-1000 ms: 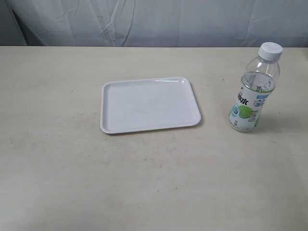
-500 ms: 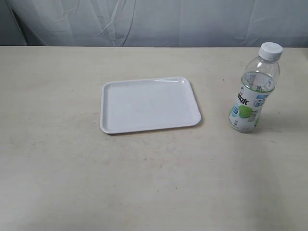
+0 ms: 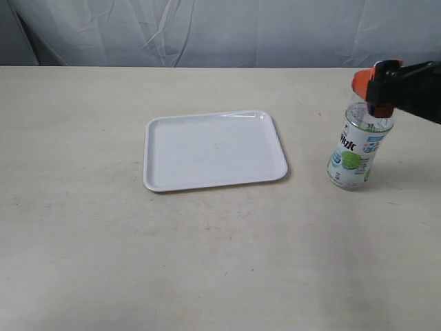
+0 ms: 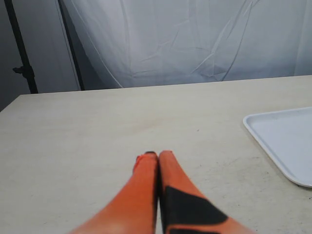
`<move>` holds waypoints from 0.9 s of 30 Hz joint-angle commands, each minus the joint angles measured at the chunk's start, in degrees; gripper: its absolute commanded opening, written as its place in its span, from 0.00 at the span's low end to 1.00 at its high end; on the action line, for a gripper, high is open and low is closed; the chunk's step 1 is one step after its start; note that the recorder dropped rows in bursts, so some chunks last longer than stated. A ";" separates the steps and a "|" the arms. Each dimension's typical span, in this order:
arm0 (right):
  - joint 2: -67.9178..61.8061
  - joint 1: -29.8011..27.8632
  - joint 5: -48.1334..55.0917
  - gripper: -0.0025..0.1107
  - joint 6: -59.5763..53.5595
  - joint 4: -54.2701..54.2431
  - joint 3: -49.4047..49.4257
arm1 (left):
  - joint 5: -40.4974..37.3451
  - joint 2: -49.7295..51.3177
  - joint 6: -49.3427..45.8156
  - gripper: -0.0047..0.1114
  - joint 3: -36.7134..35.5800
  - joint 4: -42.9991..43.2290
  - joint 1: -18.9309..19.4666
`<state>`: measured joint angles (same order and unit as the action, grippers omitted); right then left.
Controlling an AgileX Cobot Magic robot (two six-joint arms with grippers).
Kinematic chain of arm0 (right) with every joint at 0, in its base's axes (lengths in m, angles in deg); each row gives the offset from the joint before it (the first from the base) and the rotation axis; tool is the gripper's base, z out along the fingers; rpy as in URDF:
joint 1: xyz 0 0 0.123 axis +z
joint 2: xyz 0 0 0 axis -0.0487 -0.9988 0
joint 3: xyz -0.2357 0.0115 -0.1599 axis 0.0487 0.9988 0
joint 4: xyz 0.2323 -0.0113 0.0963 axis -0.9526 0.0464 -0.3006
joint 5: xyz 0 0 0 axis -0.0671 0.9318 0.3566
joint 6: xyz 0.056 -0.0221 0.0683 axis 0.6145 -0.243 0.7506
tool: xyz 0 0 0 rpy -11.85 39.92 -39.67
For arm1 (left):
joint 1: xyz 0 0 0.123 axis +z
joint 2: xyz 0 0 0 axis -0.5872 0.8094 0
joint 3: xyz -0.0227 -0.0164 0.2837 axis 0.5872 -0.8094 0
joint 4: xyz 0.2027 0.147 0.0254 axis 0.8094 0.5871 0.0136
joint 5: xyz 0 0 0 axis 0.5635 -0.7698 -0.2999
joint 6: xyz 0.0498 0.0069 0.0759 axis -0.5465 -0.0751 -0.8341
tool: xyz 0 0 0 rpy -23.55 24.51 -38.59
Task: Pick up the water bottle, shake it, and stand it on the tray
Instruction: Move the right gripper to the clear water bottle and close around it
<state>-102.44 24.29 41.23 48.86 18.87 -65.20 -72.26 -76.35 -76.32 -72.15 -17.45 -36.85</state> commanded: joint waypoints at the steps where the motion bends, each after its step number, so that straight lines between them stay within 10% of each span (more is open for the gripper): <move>1: -5.68 0.86 -8.45 0.82 -0.54 2.32 0.58 | 0.53 -0.23 0.23 0.04 -0.21 0.00 -0.35; 27: -17.31 -3.57 -12.35 0.82 -8.99 0.03 0.58 | 0.53 -0.23 0.23 0.04 -0.21 0.00 -0.35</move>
<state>-119.40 23.06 28.23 40.09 21.06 -64.83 -72.26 -76.35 -76.32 -72.15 -17.45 -36.85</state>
